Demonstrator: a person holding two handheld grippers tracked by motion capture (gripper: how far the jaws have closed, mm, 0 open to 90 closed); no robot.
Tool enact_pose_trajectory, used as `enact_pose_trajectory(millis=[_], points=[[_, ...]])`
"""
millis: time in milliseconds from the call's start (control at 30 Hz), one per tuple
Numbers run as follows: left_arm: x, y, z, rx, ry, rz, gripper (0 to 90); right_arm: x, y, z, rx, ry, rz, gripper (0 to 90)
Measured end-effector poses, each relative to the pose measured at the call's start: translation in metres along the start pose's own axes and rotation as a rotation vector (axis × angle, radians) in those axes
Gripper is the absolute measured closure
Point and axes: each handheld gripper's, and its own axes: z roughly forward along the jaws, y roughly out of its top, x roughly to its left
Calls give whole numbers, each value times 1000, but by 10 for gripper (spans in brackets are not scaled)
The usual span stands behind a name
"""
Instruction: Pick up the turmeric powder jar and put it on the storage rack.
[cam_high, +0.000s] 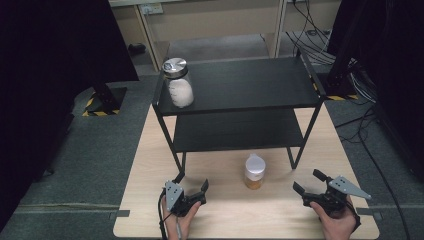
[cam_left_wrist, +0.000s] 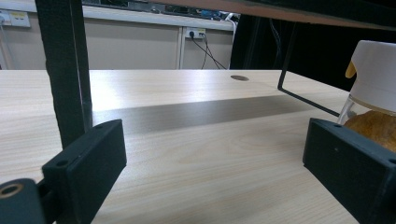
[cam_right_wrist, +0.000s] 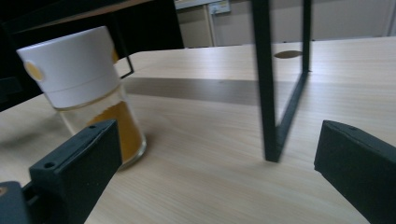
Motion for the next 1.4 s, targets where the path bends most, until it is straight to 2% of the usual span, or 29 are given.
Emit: enact_pose_trajectory(millis=[233,767,1133,1400], points=[[0,0,0,-1,-2,4,55,12,4,16,9,49,-36,10],[-2,0,0,-2,-1,17,55,38,10,61,41,152,-82,12],[-2,-1,0,-3,-3,16,55,52,10,85,38,179,-98,31],[-2,0,0,-2,-4,18,55,56,6,96,34,166,-100,101]])
